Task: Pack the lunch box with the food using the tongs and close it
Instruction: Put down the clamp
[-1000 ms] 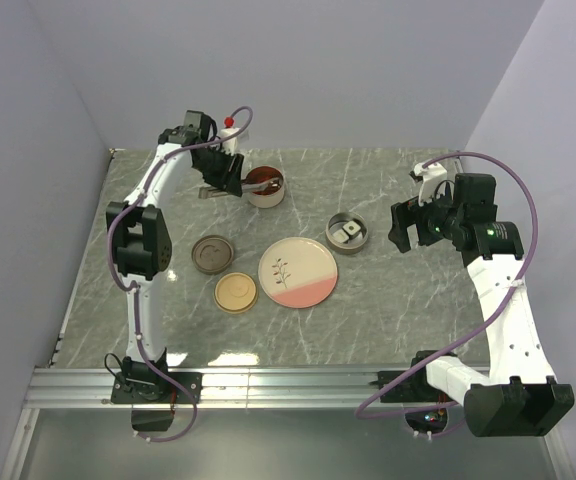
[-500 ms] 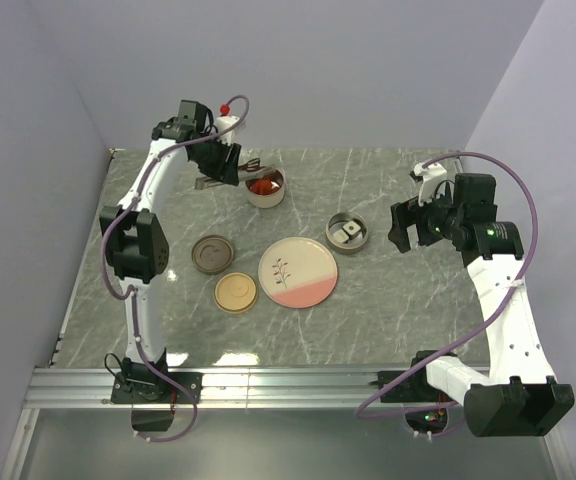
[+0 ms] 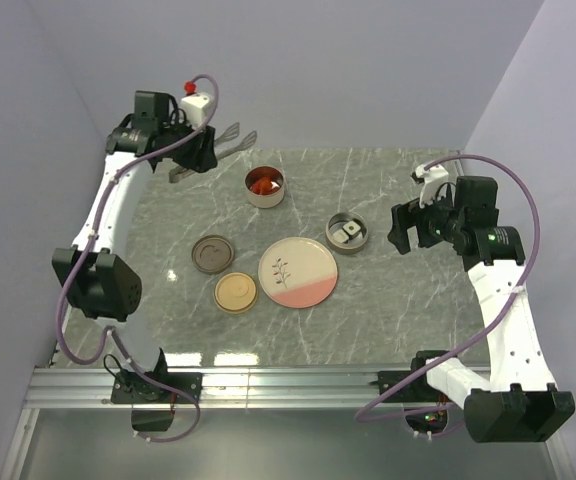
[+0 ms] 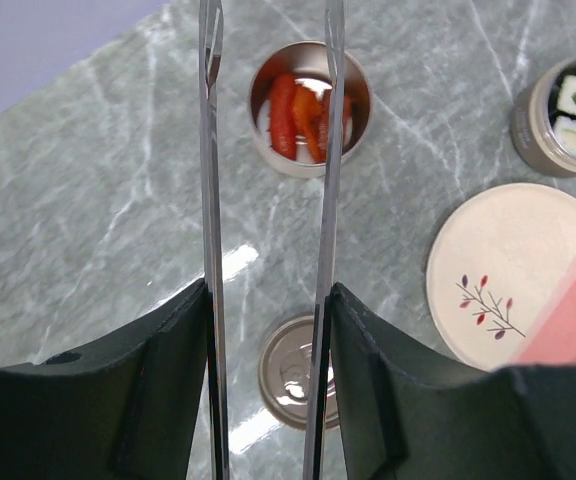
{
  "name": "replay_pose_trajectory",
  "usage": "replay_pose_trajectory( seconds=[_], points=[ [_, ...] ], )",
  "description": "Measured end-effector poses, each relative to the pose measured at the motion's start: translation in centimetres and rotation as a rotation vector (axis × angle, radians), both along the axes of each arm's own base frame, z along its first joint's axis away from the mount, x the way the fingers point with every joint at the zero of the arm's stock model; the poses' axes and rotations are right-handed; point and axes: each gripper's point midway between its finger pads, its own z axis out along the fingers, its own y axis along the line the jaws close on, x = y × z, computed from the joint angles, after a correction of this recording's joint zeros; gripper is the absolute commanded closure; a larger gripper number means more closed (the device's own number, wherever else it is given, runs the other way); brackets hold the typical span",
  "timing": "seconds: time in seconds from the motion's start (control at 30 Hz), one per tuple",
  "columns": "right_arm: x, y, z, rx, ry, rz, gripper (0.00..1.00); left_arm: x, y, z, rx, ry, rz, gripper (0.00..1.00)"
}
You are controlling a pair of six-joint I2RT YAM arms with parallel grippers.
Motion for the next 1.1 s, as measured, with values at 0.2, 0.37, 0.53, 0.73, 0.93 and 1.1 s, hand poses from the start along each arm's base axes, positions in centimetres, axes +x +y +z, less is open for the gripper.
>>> replay_pose_trajectory(
  seconds=[0.2, 0.37, 0.53, 0.73, 0.93, 1.1],
  points=[
    [-0.8, 0.2, -1.5, 0.018, 0.023, -0.005, 0.0, 0.3, 5.9, -1.9, -0.026, 0.037, 0.139, 0.47],
    [-1.1, 0.4, -2.7, 0.036, 0.057, -0.008, 0.0, -0.5, 11.6, -6.6, -0.04, 0.147, 0.276, 0.47],
    [-1.2, 0.7, -3.1, 0.053, 0.071, -0.002, 0.0, -2.2, 14.6, -11.1, -0.027, 0.244, 0.347, 0.46],
    [-1.4, 1.0, -3.7, 0.072, 0.089, -0.001, 0.0, -3.0, 15.2, -15.3, 0.02, 0.308, 0.35, 0.45],
    [-1.5, 1.0, -4.1, 0.077, 0.109, -0.006, 0.0, -4.1, 15.8, -18.6, 0.068, 0.359, 0.354, 0.44],
    [-1.7, 1.2, -4.9, 0.081, 0.154, -0.002, 0.0, -5.3, 16.3, -20.7, 0.117, 0.393, 0.348, 0.38]
  ],
)
